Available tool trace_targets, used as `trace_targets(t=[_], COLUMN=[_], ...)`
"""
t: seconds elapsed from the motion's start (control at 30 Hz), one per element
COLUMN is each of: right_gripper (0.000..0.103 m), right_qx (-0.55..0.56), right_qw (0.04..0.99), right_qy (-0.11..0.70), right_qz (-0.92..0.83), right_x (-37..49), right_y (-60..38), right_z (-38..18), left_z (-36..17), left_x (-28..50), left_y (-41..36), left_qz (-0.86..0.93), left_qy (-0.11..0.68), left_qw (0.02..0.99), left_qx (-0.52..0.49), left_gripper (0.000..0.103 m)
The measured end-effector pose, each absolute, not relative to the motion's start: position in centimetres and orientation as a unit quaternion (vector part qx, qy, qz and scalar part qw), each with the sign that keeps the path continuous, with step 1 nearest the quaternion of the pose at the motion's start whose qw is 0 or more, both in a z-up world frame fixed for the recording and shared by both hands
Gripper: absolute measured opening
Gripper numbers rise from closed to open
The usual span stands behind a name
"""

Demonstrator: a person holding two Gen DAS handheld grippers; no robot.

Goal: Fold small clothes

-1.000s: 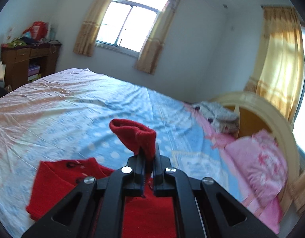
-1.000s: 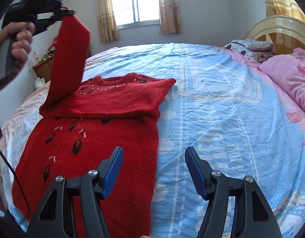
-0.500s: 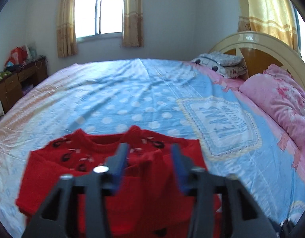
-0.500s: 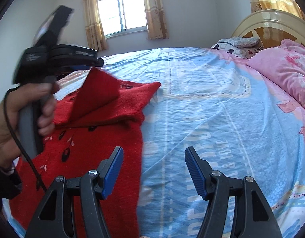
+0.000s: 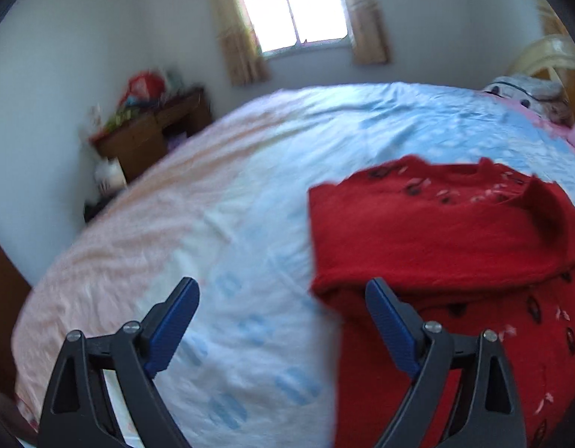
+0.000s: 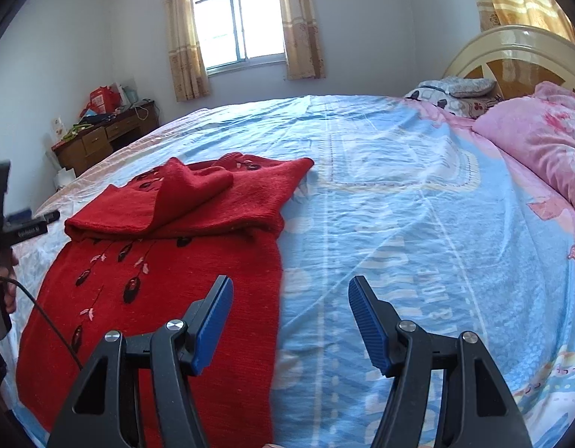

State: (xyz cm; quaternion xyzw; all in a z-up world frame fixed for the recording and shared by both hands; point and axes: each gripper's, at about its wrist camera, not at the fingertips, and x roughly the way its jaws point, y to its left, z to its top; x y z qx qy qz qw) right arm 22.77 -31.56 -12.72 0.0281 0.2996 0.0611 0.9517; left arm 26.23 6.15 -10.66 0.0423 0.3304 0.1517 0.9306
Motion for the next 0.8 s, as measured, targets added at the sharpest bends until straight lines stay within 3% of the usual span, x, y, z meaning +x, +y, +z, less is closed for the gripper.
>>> trace_targets(t=[0.23, 0.37, 0.5, 0.8], right_gripper=[0.065, 0.065, 0.065, 0.065], right_qx=[0.014, 0.021, 0.006, -0.026], right_qw=[0.954, 0.951, 0.946, 0.926], right_qy=[0.294, 0.301, 0.31, 0.368], right_qz=[0.06, 0.073, 0.096, 0.077], right_x=[22.7, 23.8, 26.5, 35.6], right_y=[-29.4, -27.5, -24.0, -16.5], right_z=[-11.2, -9.6, -8.5, -10.0], left_z=[-13.4, -14.3, -14.7, -15.0], left_x=[29.1, 28.6, 28.4, 27.9], left_y=[6.2, 8.6, 9.5, 8.6], left_qz=[0.148, 0.139, 0.146, 0.133], left_qy=[0.365, 0.37, 0.366, 0.344], left_qw=[0.917, 0.919, 0.918, 0.93], left_qx=[0.061, 0.0, -0.037, -0.009], left_gripper=[0.098, 0.103, 0.103, 0.103])
